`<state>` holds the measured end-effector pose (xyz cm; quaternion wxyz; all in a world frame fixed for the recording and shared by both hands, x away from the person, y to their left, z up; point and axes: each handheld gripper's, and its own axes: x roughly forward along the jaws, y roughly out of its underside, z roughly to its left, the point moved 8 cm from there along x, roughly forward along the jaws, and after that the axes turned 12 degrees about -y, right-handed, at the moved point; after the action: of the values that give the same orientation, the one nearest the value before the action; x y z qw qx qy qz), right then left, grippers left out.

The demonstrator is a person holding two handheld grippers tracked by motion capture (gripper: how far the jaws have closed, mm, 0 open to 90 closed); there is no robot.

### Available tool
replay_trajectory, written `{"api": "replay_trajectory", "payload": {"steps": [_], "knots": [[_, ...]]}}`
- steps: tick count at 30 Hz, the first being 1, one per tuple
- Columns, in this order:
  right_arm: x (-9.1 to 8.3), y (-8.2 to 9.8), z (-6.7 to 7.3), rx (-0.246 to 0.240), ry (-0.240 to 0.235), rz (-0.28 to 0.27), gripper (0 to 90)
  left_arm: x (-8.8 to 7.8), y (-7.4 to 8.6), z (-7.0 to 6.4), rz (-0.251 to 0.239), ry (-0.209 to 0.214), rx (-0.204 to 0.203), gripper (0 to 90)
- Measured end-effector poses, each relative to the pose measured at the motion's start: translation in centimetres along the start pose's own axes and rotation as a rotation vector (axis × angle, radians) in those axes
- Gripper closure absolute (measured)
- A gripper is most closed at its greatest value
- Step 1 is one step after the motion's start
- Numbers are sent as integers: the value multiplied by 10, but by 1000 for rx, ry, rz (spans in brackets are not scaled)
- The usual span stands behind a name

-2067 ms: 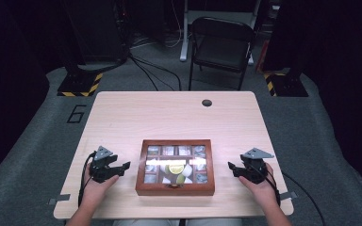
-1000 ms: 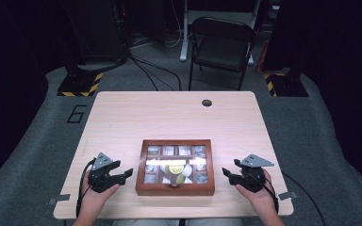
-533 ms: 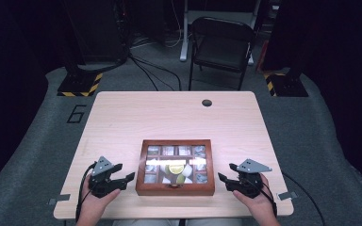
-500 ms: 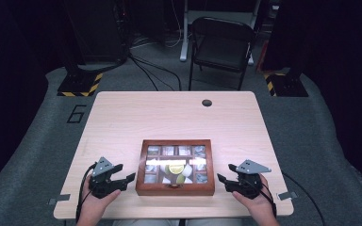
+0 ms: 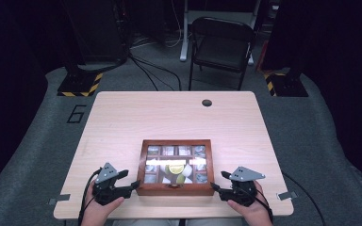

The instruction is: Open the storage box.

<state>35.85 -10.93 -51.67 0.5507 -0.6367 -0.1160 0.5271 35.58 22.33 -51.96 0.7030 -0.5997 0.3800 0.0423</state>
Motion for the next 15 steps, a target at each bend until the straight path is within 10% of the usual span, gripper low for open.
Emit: {"api": "replay_trajectory", "payload": {"steps": [15], "knots": [[14, 9, 11, -28, -57, 76, 382, 6, 8, -13, 34, 43, 27, 338]]}}
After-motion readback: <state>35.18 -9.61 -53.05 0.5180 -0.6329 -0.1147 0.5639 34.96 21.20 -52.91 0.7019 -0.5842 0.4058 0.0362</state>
